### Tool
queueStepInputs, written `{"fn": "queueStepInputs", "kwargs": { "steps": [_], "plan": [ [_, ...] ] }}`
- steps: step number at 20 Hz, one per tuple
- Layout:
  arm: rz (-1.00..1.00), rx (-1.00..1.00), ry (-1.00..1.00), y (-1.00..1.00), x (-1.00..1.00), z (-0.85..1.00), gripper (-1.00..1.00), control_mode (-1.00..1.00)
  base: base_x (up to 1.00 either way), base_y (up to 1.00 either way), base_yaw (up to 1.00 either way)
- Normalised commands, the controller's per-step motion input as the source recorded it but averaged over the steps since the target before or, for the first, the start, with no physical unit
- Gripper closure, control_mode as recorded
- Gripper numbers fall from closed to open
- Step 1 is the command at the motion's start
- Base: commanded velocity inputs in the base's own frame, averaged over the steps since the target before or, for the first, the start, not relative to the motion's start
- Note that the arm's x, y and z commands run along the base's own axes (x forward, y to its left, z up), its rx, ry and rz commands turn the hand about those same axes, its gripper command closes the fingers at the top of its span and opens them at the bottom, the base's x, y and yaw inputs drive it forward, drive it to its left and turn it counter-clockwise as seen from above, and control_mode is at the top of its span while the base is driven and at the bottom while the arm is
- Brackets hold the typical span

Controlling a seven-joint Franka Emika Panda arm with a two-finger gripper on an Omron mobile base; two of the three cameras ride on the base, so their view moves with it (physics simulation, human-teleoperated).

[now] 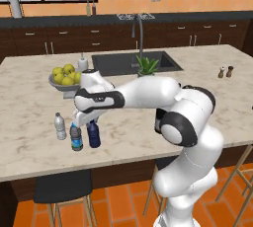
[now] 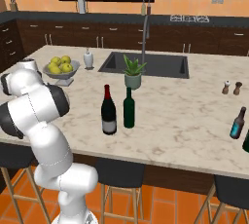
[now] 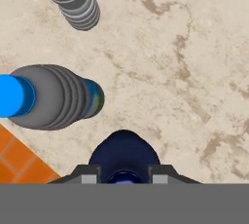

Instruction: Move the plastic bottles in the middle to the plastics group, and the glass bottles in the middle to the glass group.

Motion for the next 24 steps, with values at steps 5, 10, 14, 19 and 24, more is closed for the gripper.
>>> {"fn": "queueStepInputs", "kwargs": {
  "steps": [5, 10, 14, 19, 24],
  "plan": [
    [0.00, 0.01, -0.05, 0.00, 0.05, -0.27, 1.00, -1.00, 0.00, 0.00, 0.00],
    [0.00, 0.00, -0.01, 0.00, 0.00, -0.16, 1.00, -1.00, 0.00, 0.00, 0.00],
    [0.00, 0.00, 0.00, 0.00, 0.00, -0.03, -1.00, -1.00, 0.00, 0.00, 0.00],
    [0.00, 0.00, 0.00, 0.00, 0.00, 0.00, -1.00, -1.00, 0.00, 0.00, 0.00],
    [0.00, 0.00, -0.05, -0.06, -0.02, 0.22, -1.00, -1.00, 0.00, 0.00, 0.00]
  ]
}}
